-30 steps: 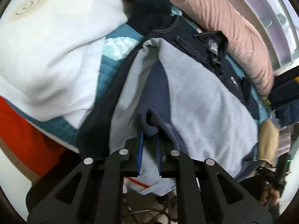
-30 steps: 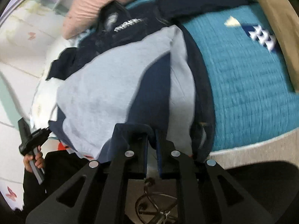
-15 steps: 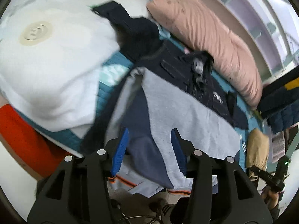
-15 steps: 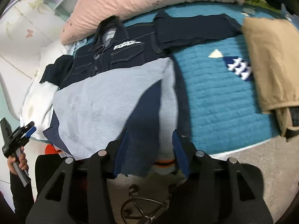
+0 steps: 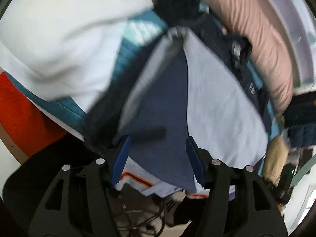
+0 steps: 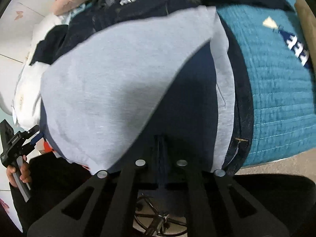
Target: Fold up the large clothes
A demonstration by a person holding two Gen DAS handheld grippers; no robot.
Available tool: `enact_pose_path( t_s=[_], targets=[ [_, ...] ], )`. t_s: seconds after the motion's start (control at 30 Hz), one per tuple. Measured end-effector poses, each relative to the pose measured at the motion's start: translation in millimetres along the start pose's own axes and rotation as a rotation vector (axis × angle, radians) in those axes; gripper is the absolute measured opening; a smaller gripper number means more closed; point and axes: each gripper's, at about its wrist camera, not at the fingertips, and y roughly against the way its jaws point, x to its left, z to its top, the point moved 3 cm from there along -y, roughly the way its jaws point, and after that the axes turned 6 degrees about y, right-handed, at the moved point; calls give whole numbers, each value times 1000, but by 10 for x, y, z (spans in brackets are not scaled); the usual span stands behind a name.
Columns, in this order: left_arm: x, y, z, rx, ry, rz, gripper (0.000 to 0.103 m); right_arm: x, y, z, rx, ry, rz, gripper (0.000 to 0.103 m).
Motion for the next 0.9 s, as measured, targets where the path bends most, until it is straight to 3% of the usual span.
enact_pose_path(
  t_s=[0.1,0.3,0.43,0.53,0.57,0.63,0.67,0.83,0.9],
  targets=[
    [110,43,77,-30,35,12,61,244,152,61,-61,45,22,6],
    [236,-179,67,54,78,31,61,926,23,283,-61,164,105,6],
    [367,-324,43,102,131,20,65,1080,-109,323,-32,190,125,6],
    [355,-336,48,107,116,24,66,1129,-154,325,-25,186,134,6],
    [341,-335,43,105,108,35,64,1131,-171,341,-25,183,136,6],
    [264,-327,26,100,89,33,49,1181,-187,367,-34,166,137,6],
    [211,-325,14,113,75,-6,35,1171,-186,386,-41,159,140,6],
    [160,-384,12,120,52,29,35,1257,-209,518,-89,156,160,6],
    [133,-342,24,103,41,18,26,1317,-220,588,-114,160,165,6]
  ],
)
